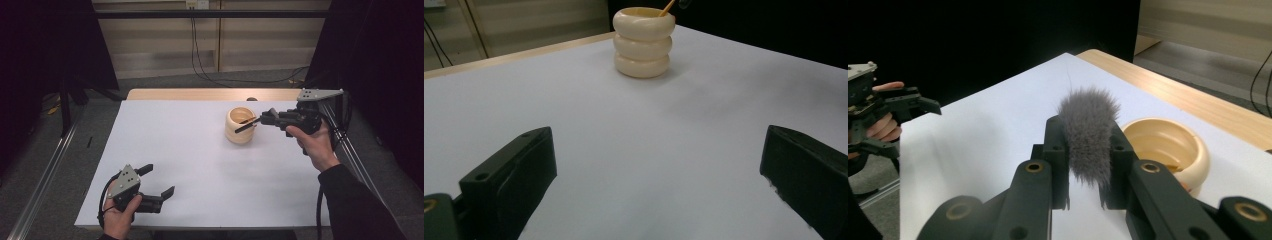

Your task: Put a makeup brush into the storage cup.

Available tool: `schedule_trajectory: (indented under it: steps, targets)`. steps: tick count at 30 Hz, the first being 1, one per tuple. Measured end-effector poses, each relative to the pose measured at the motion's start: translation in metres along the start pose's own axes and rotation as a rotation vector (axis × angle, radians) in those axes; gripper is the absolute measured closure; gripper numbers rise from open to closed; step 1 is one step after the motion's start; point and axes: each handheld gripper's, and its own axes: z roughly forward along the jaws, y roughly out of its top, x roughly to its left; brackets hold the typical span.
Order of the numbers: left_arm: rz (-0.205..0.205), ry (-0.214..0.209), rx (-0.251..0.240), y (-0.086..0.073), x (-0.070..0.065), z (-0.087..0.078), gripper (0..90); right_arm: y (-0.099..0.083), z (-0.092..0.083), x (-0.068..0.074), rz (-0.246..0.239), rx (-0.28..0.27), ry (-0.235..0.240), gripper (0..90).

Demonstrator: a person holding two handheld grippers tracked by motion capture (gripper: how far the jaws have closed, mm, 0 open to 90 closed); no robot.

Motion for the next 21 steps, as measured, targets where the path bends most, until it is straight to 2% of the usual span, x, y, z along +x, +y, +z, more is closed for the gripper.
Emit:
schedule_trajectory:
  steps: [5,8,17,18,19,20,21]
  targets:
    - [0.003,0.005,0.009,0.000,0.000,-0.001,1.5,0.009,0.003,-0.006,-0.011,0.021,-0.029,77.6]
    - [0.008,-0.007,0.012,0.000,-0.001,0.001,1.6,0.011,0.006,-0.010,-0.025,0.057,-0.047,77.6]
    - [0.005,-0.016,0.006,0.000,-0.001,0.002,1.4,0.017,0.007,-0.025,0.000,0.058,-0.106,77.7]
    - [0.005,-0.012,0.009,0.000,-0.002,0.002,1.4,0.018,0.008,-0.025,-0.004,0.063,-0.107,77.6]
    - [0.006,-0.026,0.004,0.000,-0.001,0.002,1.4,0.019,0.009,-0.025,-0.009,0.067,-0.109,77.7]
    - [0.008,-0.011,0.010,0.000,-0.002,0.002,1.3,0.020,0.010,-0.025,-0.009,0.069,-0.114,77.6]
    - [0.002,-0.015,0.005,0.000,-0.002,0.002,1.3,0.021,0.010,-0.026,-0.010,0.072,-0.118,77.6]
